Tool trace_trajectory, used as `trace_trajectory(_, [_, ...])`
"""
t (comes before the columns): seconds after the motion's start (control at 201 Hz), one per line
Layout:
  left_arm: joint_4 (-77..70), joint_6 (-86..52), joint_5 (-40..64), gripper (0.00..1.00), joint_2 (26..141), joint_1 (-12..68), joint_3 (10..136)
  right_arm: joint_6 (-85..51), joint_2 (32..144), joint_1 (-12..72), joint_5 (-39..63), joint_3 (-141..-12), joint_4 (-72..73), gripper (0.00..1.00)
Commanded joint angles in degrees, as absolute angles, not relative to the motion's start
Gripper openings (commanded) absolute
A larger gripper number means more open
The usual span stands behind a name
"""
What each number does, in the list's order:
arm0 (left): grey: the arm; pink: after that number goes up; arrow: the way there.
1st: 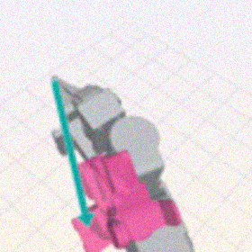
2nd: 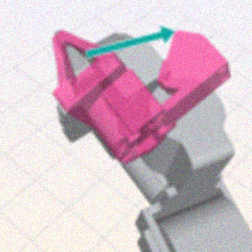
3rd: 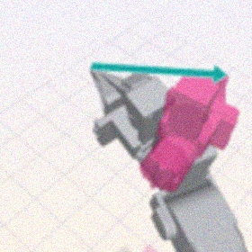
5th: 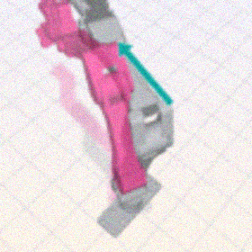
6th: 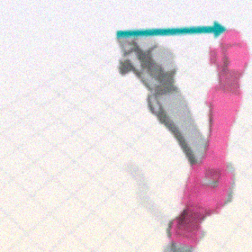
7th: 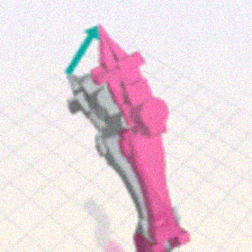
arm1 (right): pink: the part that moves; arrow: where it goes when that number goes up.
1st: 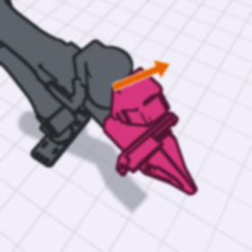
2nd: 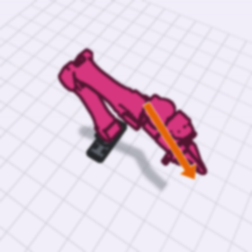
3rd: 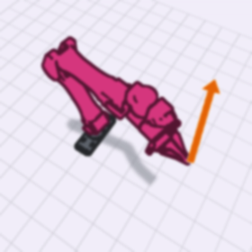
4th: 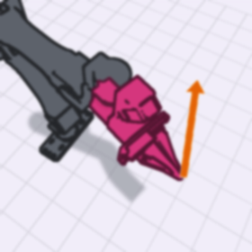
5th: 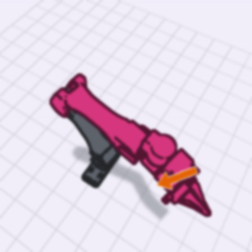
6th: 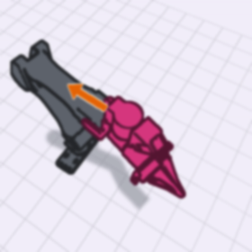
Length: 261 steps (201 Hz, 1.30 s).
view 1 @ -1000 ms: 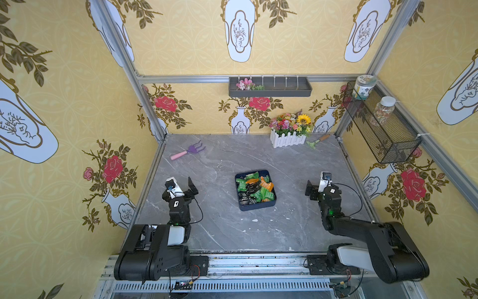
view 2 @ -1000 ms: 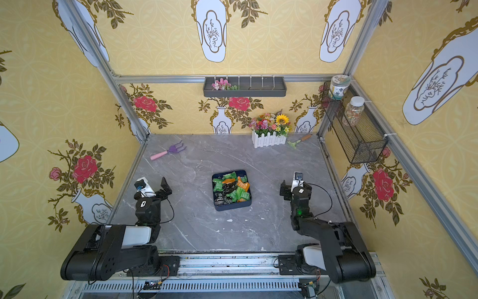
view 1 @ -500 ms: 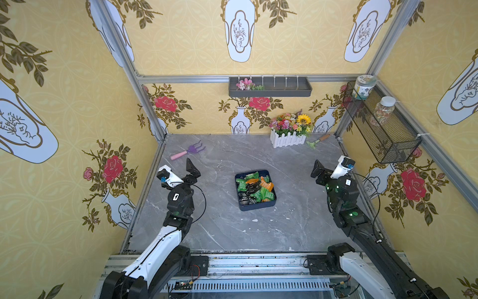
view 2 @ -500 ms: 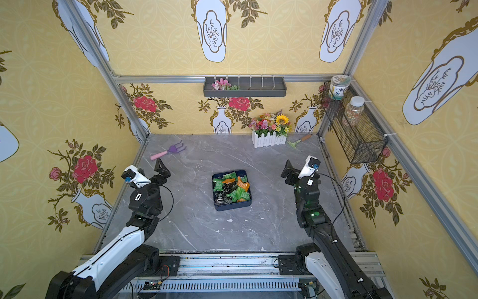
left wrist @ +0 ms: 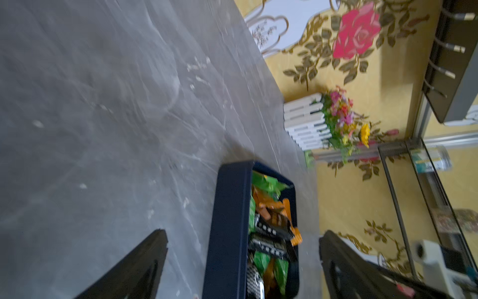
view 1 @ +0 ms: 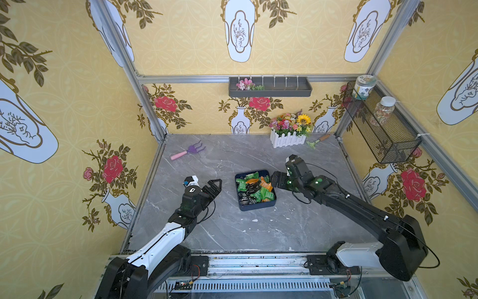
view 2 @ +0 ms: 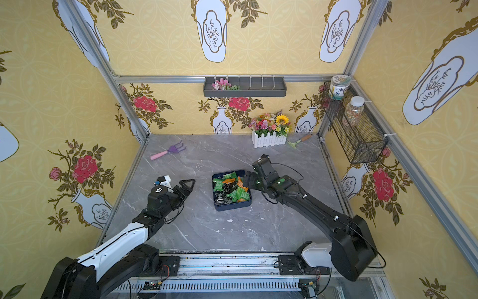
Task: Take the cookies out of the storage box
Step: Pick up the cookie from the storage box.
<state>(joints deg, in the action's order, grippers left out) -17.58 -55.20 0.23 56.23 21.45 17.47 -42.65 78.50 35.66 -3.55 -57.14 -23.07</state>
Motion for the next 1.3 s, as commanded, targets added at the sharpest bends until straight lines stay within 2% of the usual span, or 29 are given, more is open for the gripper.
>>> trace_trajectory(0.0, [-19.2,-58.9,3.8,0.93,58.3,23.8,17.9,-56.7,83.7,40.0,-3.0,-59.6,-23.9,0.87])
trace_trajectory(0.065, [-20.1,-59.4,3.5,0.92,60.6,24.3,17.8,-60.9,88.0,42.1,-2.3,-61.4,-21.4,0.81])
trace_trajectory(0.264, [-23.8,-60.5,4.5,0.89,66.6,25.7,19.4,-69.1,98.6,45.3,-2.1,-70.7,-24.8,0.77])
trace_trajectory(0.319, [-24.4,-60.6,4.1,0.88,67.6,27.9,19.7,-70.5,99.5,45.4,-1.5,-70.6,-23.0,0.76])
trace_trajectory(0.727, [-26.3,-61.6,3.9,0.79,70.5,29.2,19.9,-80.7,99.4,44.1,-1.0,-65.2,-19.6,0.66])
trace_trajectory(0.876, [-26.4,-61.5,4.0,0.78,71.1,29.5,20.5,-80.9,100.7,43.7,-0.3,-65.2,-17.4,0.57])
trace_trajectory(1.11, [-26.3,-61.3,4.0,0.75,71.5,29.6,20.8,-80.7,101.6,42.6,0.1,-65.5,-15.7,0.29])
trace_trajectory(1.294, [-26.6,-61.4,4.0,0.76,72.1,29.8,20.9,-81.0,101.7,42.2,0.0,-64.6,-15.4,0.26])
